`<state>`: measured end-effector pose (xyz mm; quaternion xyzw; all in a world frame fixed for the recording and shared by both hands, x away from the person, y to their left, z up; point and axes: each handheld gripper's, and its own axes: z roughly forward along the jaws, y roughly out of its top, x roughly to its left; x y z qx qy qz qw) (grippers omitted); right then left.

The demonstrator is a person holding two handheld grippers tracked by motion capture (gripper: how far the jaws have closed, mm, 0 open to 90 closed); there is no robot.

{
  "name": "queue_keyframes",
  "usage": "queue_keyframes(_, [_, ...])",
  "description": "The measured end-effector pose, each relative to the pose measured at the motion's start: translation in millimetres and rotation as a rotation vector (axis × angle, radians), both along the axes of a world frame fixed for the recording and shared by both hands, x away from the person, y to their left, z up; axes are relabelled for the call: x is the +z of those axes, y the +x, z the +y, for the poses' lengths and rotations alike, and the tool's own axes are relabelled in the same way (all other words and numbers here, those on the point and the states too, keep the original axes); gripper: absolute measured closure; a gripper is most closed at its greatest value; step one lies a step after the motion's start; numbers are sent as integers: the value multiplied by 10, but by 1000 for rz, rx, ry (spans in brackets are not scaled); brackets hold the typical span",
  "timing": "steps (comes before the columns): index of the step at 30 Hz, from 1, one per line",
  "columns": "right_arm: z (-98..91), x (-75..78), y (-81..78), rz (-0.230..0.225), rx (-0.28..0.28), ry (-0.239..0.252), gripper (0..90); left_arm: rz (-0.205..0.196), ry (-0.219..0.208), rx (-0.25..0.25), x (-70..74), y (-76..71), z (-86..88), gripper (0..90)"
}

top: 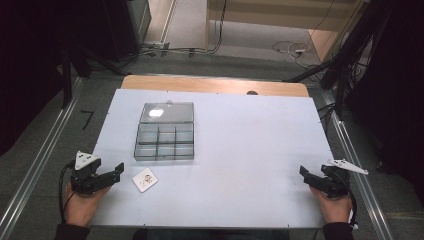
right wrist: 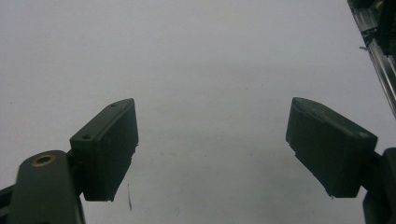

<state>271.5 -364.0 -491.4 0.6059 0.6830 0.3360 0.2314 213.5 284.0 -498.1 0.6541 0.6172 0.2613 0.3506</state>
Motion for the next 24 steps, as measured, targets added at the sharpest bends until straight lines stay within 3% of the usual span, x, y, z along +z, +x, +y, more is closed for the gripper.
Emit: queue_keyframes(24, [18, 6, -5, -4, 10, 0, 153, 4, -22, -56, 12, -12, -88, 198])
